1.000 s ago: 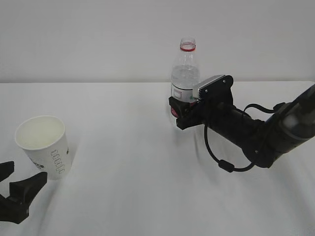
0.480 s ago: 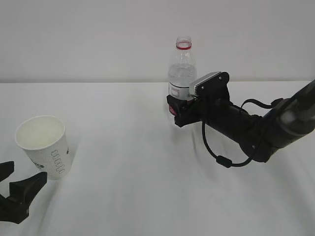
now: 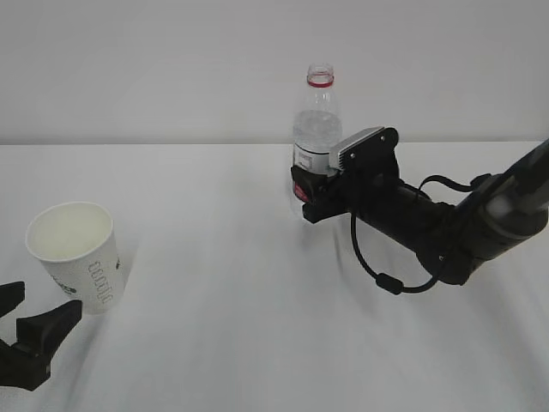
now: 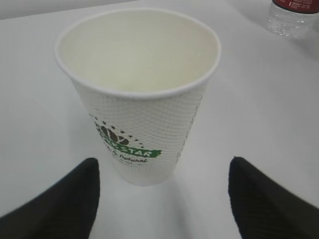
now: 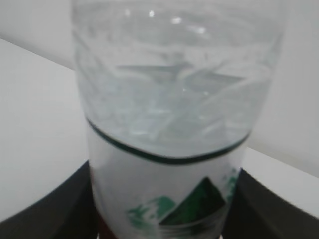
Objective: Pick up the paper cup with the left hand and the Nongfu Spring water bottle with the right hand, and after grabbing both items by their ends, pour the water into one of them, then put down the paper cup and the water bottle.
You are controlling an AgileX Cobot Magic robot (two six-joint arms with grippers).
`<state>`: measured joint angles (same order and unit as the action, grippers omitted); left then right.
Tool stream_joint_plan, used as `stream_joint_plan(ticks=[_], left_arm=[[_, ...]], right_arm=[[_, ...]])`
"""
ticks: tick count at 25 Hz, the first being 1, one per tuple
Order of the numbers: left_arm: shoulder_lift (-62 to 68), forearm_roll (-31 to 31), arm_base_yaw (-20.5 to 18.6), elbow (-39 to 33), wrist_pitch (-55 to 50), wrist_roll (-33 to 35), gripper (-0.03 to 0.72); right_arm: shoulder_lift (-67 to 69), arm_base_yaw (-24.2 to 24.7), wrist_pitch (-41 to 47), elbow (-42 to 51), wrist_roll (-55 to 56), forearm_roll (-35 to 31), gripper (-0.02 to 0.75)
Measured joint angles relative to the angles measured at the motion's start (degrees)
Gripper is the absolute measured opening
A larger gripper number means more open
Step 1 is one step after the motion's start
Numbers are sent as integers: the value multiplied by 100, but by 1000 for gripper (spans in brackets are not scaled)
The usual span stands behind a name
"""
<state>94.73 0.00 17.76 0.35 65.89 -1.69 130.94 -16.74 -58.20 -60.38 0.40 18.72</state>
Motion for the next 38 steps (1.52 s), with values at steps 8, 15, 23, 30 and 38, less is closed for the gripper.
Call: stream_joint_plan(ticks=[8,15,23,30,38], left_arm=[[0,0,0,0,0,0,601],[0,0,0,0,0,0,589],[0,0,0,0,0,0,587],[0,0,0,0,0,0,587],[0,0,0,0,0,0,587]], right_arm=[[0,0,-221,96,0,60,461],[-34,0,-460,358,0,93,461],[-376,0,-290,760,0,93,458],[-664,0,-229,1196,-99,70,458],[-1034,0,-272,1761,-171,-158,457]])
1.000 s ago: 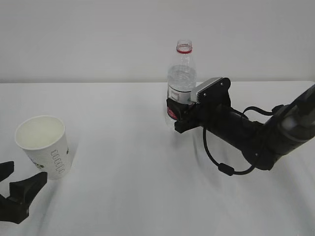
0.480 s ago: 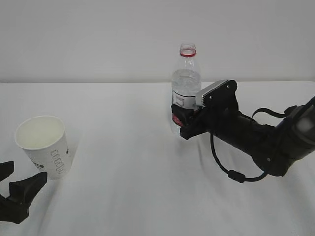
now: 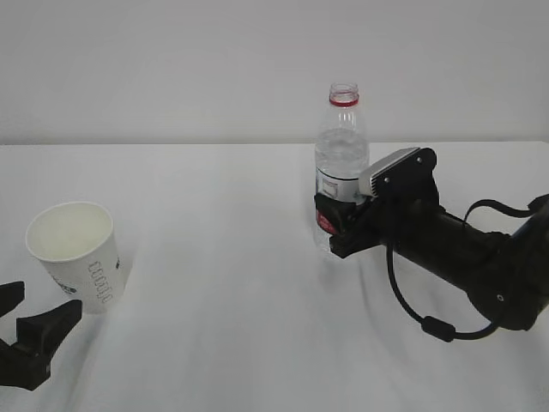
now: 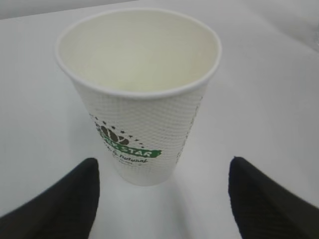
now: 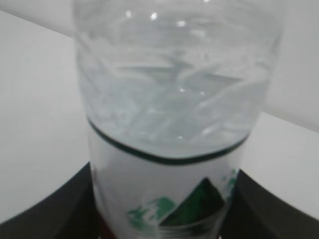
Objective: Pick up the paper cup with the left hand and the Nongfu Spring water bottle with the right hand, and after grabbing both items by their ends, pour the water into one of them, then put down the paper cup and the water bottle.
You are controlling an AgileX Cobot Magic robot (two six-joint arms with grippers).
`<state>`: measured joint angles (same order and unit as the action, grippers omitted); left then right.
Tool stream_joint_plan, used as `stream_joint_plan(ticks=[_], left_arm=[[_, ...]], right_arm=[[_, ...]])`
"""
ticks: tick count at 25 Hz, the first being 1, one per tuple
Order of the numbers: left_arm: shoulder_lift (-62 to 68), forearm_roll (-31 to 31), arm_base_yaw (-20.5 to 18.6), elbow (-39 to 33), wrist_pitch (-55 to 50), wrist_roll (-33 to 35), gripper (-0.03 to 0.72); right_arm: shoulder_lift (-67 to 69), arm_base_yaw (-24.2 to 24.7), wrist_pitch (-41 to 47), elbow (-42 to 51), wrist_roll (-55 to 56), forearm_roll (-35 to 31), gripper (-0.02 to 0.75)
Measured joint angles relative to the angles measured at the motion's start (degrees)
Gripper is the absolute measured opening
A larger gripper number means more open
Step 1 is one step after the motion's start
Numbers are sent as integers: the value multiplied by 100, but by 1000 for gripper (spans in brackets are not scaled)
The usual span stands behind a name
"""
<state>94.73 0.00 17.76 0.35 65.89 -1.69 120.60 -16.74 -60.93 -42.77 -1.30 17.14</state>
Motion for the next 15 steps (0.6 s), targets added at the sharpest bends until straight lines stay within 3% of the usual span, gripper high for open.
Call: stream_joint_plan(ticks=[15], left_arm=[[0,0,0,0,0,0,587]], right_arm=[[-1086,0,-12,1043,-215,-228,455]])
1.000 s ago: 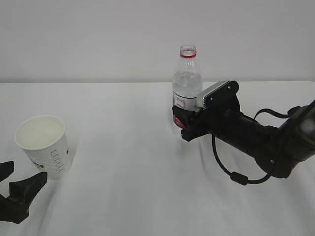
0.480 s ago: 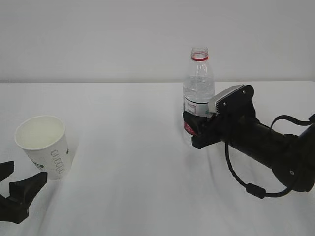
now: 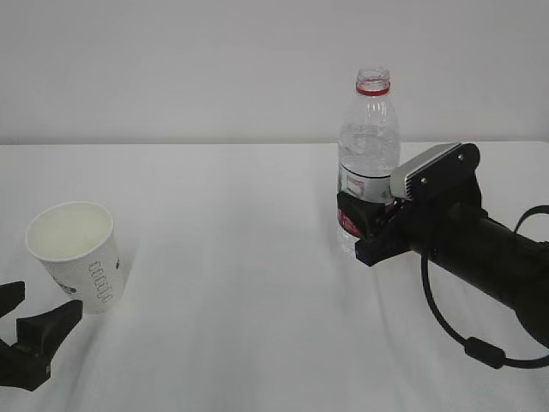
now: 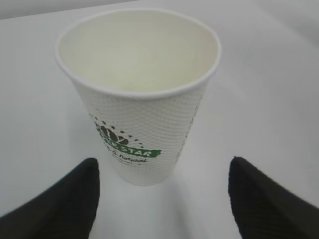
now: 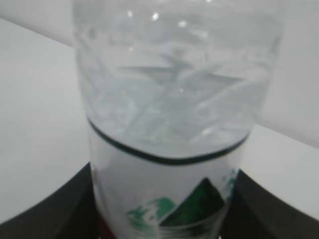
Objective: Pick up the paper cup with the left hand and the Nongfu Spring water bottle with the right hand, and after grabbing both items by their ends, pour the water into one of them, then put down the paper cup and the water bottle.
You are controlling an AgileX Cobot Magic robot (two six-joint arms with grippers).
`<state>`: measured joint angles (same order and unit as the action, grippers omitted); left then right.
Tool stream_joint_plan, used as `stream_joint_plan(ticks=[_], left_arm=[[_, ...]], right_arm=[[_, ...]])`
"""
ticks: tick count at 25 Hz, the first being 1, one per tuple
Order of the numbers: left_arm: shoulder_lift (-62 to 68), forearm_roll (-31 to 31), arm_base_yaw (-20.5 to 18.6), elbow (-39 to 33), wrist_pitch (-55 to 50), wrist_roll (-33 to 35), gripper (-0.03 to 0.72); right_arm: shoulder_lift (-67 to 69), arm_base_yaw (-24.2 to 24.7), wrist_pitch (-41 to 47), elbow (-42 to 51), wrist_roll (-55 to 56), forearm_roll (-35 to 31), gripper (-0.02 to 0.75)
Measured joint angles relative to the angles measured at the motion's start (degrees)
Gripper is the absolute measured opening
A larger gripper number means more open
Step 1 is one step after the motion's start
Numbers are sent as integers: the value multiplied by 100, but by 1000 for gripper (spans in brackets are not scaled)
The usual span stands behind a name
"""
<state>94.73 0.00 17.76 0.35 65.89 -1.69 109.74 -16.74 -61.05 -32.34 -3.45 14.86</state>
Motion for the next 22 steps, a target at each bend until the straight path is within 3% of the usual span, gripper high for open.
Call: stream_joint_plan(ticks=[22], left_arm=[[0,159,0,0,0,0,577]], right_arm=[[-1230,0,-24,964,-146,-33,454]])
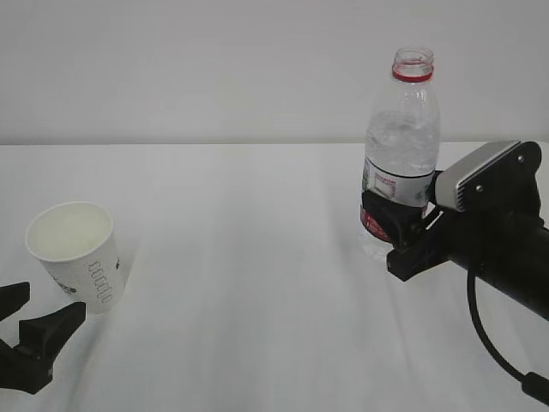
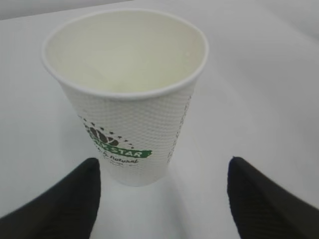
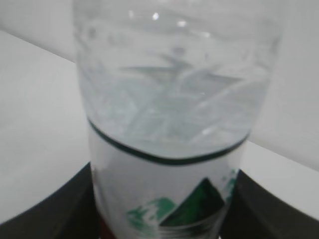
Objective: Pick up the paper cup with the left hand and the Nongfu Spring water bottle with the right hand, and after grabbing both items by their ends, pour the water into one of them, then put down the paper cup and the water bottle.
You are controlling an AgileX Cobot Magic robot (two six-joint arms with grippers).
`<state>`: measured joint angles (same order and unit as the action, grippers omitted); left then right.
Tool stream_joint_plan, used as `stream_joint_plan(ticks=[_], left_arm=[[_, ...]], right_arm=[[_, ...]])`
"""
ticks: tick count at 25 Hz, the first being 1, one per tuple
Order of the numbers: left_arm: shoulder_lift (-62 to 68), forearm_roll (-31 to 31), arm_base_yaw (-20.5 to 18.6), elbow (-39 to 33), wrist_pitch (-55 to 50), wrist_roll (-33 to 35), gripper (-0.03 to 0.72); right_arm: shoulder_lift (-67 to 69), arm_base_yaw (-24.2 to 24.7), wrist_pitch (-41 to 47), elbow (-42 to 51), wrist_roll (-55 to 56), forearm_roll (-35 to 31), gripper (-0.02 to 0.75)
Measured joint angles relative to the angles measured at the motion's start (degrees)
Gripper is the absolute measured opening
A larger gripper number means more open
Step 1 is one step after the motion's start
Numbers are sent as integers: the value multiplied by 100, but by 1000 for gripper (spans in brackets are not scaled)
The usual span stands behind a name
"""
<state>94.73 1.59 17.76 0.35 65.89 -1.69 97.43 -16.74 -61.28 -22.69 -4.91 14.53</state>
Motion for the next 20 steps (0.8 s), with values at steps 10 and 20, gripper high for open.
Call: stream_joint_plan(ticks=[10,20], left_arm=[[315,0,0,8,13,-58,603],[717,-159,0,182,26,-71,651]], right_arm=[[-2,0,0,0,0,-13,454],[-2,0,0,0,0,-13,453]])
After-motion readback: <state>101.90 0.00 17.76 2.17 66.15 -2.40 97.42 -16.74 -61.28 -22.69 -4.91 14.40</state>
